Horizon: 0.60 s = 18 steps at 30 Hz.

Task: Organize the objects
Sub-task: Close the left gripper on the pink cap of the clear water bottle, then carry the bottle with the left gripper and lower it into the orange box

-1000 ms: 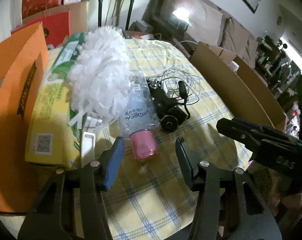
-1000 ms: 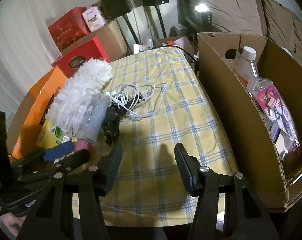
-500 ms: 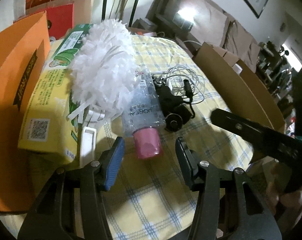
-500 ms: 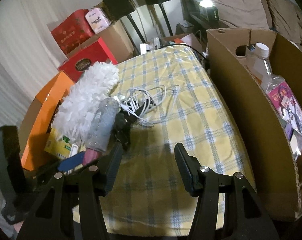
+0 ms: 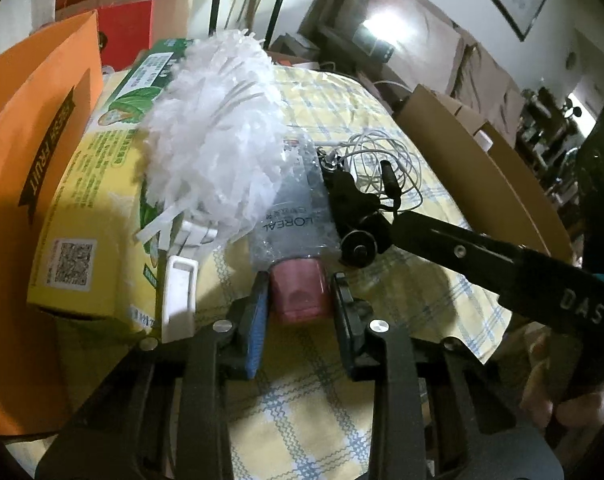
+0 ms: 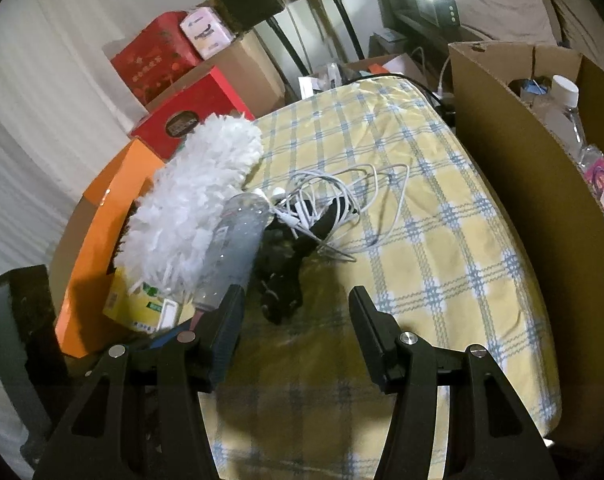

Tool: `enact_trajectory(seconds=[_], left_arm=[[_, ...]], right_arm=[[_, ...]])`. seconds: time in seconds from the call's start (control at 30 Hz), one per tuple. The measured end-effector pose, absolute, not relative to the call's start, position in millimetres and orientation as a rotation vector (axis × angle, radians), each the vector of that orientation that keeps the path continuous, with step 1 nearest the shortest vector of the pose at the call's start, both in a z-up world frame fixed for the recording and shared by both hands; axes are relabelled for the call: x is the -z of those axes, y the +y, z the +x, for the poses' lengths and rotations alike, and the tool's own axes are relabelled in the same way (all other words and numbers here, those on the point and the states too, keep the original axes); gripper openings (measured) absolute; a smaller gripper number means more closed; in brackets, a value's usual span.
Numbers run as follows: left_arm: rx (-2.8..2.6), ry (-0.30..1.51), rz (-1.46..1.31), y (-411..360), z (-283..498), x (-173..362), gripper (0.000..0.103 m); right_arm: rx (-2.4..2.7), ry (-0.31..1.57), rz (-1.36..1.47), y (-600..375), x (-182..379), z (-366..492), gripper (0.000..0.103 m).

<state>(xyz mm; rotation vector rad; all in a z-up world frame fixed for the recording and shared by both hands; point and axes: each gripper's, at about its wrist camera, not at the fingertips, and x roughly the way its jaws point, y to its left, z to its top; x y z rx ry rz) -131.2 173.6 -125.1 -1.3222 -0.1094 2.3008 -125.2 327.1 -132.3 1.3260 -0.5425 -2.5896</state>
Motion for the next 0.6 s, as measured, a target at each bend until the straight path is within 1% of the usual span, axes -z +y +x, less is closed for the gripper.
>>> enact_trajectory(seconds=[0.33,0.47,0.53,0.6], left_arm=[[-2.254,-0.133,-1.344,164.5,-107.4,122.3,0.027],[-2.231,-0.162,-1.355,158.2,-96.5,121.8,0.027],[-2.23,-0.167,-1.353,156.5,-91.9,121.9,0.027],[-2.231,-0.173,-1.35,154.7,-88.6,121.6,0.027]], right_arm=[[2.468,-0.555,1.338,301.7,131.7,-123.7,0.056],[2.431,-0.53,1.368,287.2,136.4,-125.6,0.051],[2.414,-0.523,1.388,282.7,140.3,-127.5,0.051],[2.379,-0.56,1.407,281.0,145.5,-129.4,0.051]])
